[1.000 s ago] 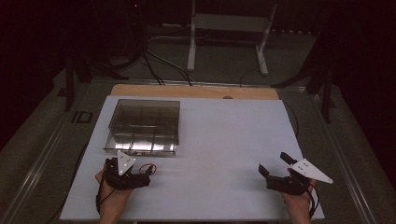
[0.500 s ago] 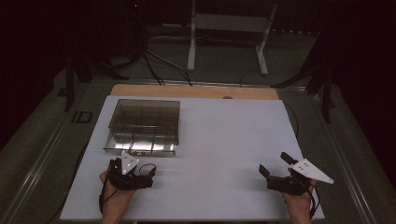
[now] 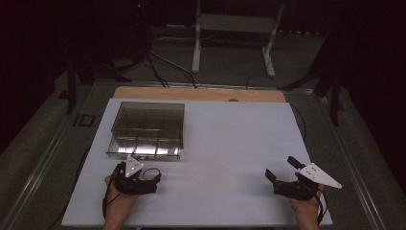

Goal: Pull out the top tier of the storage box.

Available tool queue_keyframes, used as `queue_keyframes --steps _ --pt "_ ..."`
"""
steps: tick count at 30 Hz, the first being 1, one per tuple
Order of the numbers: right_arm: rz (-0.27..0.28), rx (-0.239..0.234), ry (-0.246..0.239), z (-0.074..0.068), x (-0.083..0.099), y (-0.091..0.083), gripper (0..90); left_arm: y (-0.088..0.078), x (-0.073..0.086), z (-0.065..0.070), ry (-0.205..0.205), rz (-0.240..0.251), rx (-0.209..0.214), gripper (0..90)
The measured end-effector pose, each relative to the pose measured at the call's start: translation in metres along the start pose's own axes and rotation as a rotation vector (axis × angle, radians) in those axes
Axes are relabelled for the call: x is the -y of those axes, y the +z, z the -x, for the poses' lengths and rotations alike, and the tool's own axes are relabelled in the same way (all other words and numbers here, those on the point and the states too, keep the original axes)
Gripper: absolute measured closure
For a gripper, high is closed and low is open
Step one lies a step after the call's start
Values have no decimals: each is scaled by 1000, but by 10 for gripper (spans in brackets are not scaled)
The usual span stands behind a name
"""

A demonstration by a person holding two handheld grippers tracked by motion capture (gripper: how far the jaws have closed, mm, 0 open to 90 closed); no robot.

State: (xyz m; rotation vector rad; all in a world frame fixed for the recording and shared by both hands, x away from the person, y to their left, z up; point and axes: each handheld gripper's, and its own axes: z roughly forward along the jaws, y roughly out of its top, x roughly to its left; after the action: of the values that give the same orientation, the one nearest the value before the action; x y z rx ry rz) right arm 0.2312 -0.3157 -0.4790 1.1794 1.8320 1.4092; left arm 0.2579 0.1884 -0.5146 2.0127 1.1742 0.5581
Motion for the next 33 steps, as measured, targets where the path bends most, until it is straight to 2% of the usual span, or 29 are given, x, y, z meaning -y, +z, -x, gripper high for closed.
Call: queue_keyframes --steps 12,19,22,25,26,28,29,30,32,33 --pt "3 0 4 0 0 -1 0 6 2 -4 17 -44 41 47" --pt "3 0 3 0 0 -1 0 8 2 -3 34 -84 62 81" --pt "4 0 3 0 -1 -1 0 10 2 -1 48 -108 56 82" --pt "5 1 3 0 -1 -1 0 11 2 2 58 -126 23 94" --pt "6 1 2 0 -1 -1 0 11 1 3 49 -132 2 155" --pt "6 1 4 1 -1 -1 0 10 1 2 52 -139 3 182" --pt "6 2 4 1 -1 -1 0 9 1 1 41 -140 23 228" --pt "6 1 4 1 -1 -1 0 9 1 0 31 -139 39 290" --pt "5 1 3 1 -1 -1 0 7 0 1 38 -140 48 401" --pt "5 1 2 1 -1 -1 0 6 -1 0 39 -142 53 505"
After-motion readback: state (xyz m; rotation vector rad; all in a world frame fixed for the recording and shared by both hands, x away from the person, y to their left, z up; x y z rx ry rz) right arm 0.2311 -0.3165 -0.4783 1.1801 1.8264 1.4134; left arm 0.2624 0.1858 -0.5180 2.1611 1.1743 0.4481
